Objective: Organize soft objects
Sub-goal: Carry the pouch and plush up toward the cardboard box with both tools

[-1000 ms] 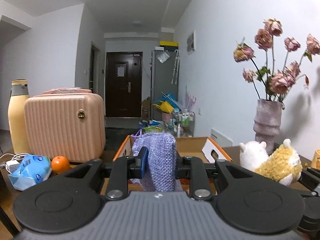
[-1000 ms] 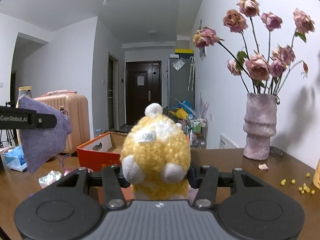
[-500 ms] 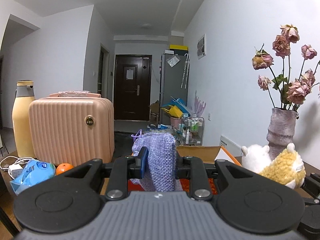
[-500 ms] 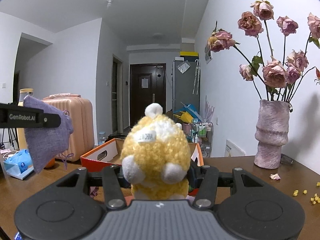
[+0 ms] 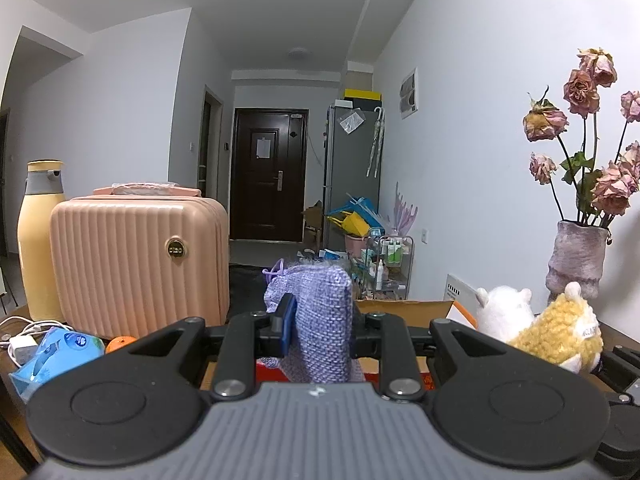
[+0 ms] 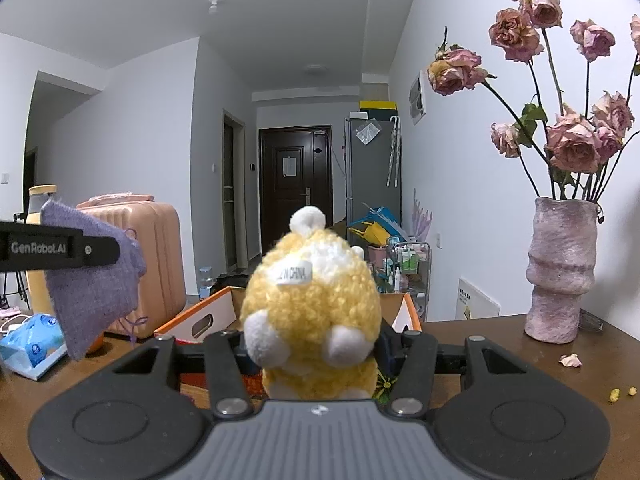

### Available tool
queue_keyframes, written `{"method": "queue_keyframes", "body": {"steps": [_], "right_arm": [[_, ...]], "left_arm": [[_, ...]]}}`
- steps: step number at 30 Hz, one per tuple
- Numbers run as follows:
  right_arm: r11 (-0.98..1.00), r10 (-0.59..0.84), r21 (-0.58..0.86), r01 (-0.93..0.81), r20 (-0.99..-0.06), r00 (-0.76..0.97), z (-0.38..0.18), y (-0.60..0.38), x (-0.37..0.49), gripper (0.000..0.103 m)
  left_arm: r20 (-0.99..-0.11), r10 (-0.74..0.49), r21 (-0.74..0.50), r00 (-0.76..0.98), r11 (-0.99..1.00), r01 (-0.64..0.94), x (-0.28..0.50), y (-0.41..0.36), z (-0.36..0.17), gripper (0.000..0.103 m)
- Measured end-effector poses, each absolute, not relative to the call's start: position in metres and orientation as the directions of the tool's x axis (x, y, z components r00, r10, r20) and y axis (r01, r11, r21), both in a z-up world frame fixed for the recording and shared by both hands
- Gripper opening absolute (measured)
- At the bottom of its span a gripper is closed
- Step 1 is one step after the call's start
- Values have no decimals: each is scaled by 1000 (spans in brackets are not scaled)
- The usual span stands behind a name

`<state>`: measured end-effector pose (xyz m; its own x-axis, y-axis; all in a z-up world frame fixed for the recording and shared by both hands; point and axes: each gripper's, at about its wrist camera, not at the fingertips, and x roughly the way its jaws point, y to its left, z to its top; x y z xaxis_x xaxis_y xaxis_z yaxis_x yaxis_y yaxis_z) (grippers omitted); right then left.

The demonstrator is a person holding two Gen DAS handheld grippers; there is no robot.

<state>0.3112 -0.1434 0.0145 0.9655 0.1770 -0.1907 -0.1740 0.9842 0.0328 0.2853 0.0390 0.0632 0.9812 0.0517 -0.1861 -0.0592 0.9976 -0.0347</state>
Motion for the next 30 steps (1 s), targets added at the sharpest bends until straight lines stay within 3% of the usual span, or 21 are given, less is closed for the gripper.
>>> {"method": "queue_keyframes", "body": {"steps": [20,30], "right_arm": [[986,159,71,-148,-188,969,19,-129,391,51],[984,163,113,-138,-263,951,26,-128,437,51]], "left_arm": [[-179,61,-66,982,995,-74,356,53,71,24],[-206,51,-72,977,995,-67,402,55,69,24]]}}
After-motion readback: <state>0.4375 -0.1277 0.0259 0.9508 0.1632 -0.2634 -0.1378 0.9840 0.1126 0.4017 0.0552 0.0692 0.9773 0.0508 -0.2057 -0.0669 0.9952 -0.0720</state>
